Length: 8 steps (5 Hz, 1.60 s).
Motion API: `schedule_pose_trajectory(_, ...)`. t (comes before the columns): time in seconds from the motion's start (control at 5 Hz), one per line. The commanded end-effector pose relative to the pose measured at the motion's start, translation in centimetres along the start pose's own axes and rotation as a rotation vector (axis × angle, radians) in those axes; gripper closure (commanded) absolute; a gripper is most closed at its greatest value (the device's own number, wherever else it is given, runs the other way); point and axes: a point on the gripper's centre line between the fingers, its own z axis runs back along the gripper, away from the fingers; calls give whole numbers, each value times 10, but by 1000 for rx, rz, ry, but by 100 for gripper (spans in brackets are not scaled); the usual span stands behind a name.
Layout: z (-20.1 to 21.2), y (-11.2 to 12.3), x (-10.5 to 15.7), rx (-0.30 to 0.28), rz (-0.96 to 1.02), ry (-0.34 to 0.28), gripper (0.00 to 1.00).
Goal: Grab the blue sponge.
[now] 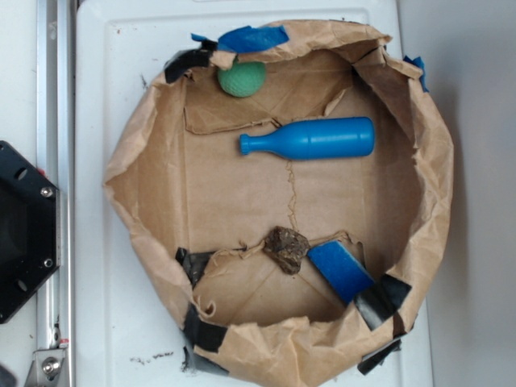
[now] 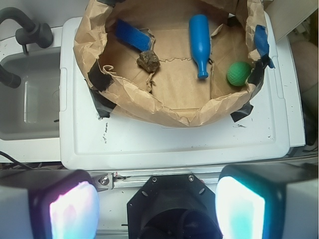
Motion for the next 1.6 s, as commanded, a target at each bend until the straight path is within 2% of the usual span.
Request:
schedule_pose_trajectory(0.0, 0, 0, 0, 0, 0, 0, 0)
schedule_pose_trajectory(0.2, -6, -14, 35, 11, 29, -29, 0)
schedule_pose_trajectory(0.4, -23, -16, 54, 51, 35, -47, 0)
schedule_pose_trajectory(0.6, -42, -21, 68, 57, -31, -47, 0)
schedule_pose_trajectory(0.8, -55, -12, 86, -4, -114, -37, 0)
schedule_pose_trajectory(1.0, -57, -15, 99, -85, -342, -51, 0)
schedule_pose_trajectory(1.2, -37, -21, 102, -157, -408, -83, 0)
schedule_pose_trajectory(1.4, -37, -21, 102, -157, -408, -83, 0)
